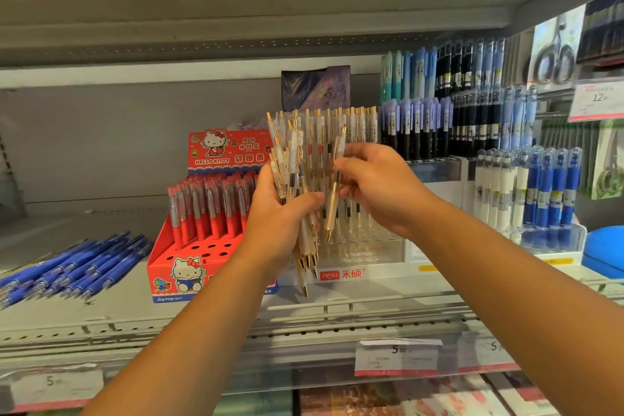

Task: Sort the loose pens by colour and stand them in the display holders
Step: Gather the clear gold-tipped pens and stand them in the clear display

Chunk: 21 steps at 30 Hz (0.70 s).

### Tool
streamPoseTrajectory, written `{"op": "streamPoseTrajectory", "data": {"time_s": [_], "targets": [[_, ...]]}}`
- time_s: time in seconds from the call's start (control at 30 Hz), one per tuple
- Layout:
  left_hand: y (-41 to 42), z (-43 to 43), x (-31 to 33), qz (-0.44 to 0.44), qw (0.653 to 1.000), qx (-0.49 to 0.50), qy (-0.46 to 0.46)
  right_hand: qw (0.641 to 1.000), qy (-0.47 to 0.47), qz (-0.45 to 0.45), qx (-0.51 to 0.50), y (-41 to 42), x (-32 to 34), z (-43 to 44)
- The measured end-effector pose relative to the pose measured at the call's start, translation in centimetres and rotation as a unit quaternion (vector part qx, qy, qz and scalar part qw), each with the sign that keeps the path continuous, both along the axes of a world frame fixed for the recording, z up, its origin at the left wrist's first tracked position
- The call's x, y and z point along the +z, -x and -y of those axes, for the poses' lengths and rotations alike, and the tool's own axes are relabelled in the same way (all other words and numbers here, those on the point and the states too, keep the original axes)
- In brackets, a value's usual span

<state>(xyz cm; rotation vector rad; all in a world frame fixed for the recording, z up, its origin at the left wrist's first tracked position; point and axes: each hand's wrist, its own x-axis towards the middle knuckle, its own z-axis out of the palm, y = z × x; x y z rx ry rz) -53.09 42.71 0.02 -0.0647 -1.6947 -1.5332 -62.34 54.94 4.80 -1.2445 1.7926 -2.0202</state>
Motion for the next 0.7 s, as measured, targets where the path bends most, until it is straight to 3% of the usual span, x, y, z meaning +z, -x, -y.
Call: {"op": "streamPoseTrajectory", "data": {"time_s": [0.33,0.7], "targets": [[-0.5,-0.3,0.3,0.004,0.999,0.049,0.000,0.979,0.063,-0.088,-0.170,3.7,-0.6,-1.9],[-0.6,-0.6,0.5,0.007,0.998,0.055,0.014,0.952,-0.001,-0.183,-0.247,5.2,-2.8,-0.9]]}}
